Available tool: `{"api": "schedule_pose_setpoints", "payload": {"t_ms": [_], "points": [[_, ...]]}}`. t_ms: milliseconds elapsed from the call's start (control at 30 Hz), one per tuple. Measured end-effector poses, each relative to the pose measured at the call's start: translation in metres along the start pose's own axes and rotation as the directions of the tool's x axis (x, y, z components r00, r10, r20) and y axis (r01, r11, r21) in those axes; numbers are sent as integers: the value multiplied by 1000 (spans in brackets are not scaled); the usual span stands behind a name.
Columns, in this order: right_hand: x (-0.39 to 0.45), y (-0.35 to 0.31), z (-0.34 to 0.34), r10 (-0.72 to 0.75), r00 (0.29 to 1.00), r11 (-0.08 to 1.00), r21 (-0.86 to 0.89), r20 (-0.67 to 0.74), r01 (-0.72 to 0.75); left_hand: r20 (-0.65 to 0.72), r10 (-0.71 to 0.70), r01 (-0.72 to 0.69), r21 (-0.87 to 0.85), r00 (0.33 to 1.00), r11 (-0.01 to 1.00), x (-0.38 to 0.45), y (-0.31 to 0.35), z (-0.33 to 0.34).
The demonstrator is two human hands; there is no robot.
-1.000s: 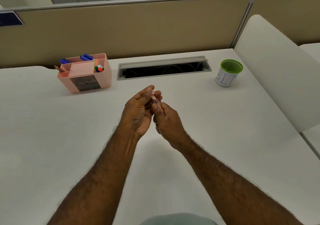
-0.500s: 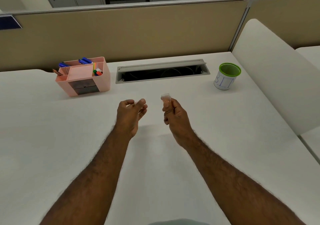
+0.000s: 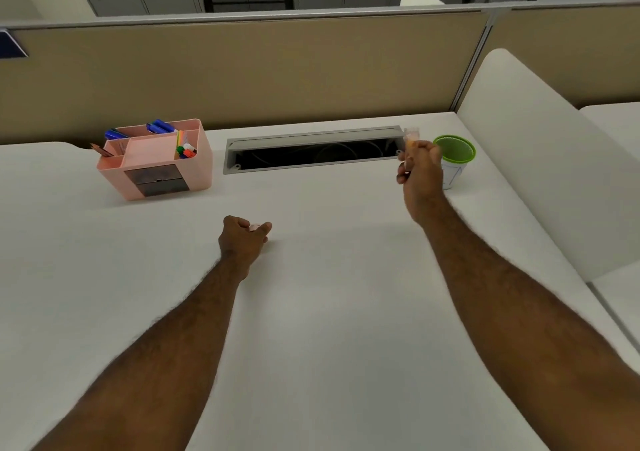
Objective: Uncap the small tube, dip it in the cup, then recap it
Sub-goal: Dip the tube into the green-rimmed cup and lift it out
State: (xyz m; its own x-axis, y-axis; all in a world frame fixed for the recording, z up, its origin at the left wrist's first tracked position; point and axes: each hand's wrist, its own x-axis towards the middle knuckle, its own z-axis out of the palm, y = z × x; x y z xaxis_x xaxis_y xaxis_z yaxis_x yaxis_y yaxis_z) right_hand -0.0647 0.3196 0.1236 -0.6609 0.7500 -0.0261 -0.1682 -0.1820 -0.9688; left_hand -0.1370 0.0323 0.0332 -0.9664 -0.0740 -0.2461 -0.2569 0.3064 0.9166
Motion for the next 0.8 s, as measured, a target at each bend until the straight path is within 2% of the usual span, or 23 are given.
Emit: {"api": "schedule_pose_setpoints", "payload": {"t_ms": [67,267,467,600,667,733,800], "points": [[21,-10,-9,-3,998,1000,-1,-67,3,-25,-1,2,35,1000,999,7,-3,-1],[79,-31,-43,-90,964,983,-177,-251,46,-21,-19,19,20,1000,1000,18,-9,1],[118,-27,-86,-196,922,882,-471,-334,17,-48,-49,48,-12,998,999,23,-18,5],[125,-19,-106,-217,942,653,-756,-258,-57,-51,-35,36,21,998,999,26,-18,5],[125,-19,-111,-232,956,525,-851,-181,-34,-45,-34,35,31,998,999,27,-19,7],[126,-21,-112,-248,967,357,-933,-55,38,-41,-33,35,48,999,998,27,-19,7],[128,-24,-114,-198,977,139,-985,78,107,-37,-37,39,59,999,997,27,-19,7]]}}
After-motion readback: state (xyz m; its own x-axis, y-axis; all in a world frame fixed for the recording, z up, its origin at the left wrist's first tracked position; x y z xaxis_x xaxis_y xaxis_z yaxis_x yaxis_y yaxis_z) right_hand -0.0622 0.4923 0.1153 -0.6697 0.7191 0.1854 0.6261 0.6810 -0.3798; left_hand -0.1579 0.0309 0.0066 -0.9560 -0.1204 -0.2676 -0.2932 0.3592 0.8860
